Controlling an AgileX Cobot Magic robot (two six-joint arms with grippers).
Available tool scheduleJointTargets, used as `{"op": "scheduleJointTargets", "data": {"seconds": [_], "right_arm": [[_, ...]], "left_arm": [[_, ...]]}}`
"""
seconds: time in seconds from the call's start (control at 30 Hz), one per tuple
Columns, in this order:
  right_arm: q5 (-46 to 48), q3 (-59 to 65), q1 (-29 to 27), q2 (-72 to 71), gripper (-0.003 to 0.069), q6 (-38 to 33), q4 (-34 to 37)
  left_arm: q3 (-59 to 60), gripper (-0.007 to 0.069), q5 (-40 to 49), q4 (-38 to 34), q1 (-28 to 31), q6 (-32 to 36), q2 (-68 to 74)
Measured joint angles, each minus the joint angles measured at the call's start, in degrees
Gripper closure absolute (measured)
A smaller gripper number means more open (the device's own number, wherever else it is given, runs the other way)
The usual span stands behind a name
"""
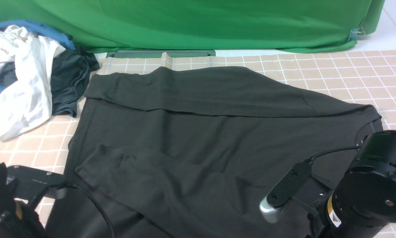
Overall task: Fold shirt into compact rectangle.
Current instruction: 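Fold the left side of the black T-shirt inward over its body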
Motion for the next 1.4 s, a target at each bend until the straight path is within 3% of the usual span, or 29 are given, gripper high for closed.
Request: {"op": "scheduleJointTargets", "data": {"seconds": [0.2, 0.3, 0.37, 0.53, 0.67, 0.9, 1.03, 1.2, 1.27, 1.4], "right_arm": [[0.0, 0.0, 0.0, 0.0, 0.0252, 0.14, -0.05], [0.0, 0.0, 0.0, 0.0, 0.0252, 0.18, -0.05], [0.0, 0.0, 0.0, 0.0, 0.0252, 0.18, -0.05], [0.0, -0.05, 0.0, 0.0, 0.0252, 0.18, -0.1], [0.12, -0.56, 0.0, 0.0, 0.0252, 0.27, -0.1], [0.51, -3.11, 0.0, 0.0, 0.0252, 0.27, -0.18], [1.34, -5.0, 0.0, 0.0, 0.0252, 0.22, -0.18], [1.94, -6.8, 0.0, 0.0, 0.0252, 0.22, -0.38], [2.02, -7.56, 0.0, 0.0, 0.0252, 0.22, -0.43], [2.2, -8.45, 0.0, 0.0, 0.0252, 0.22, -0.56]], "left_arm": [[-0.94, 0.0424, 3.32, 3.23, 0.0, -0.45, 0.0], [-3.98, 0.0361, 4.61, 5.21, 0.0, -3.37, 0.0], [-9.23, 0.0333, 3.88, 6.45, 0.0, -9.07, 0.05], [-17.49, 0.0426, -0.12, 6.6, 0.0, -11.88, 3.19], [-24.14, 0.0592, -4.0, 6.71, 0.0, -11.53, 13.74], [-30.79, 0.0592, -10.4, 7.72, 0.0, -11.2, 28.66], [-33.39, 0.0487, -13.44, 9.26, 0.0, -10.78, 34.03], [-34.01, 0.0275, -17.16, 11.35, 0.0, -10.42, 38.16], [-34.01, 0.0156, -18.21, 12.92, 0.0, -10.42, 39.75], [-34.01, 0.0045, -19.73, 13.74, 0.0, -10.6, 42.05]]}}
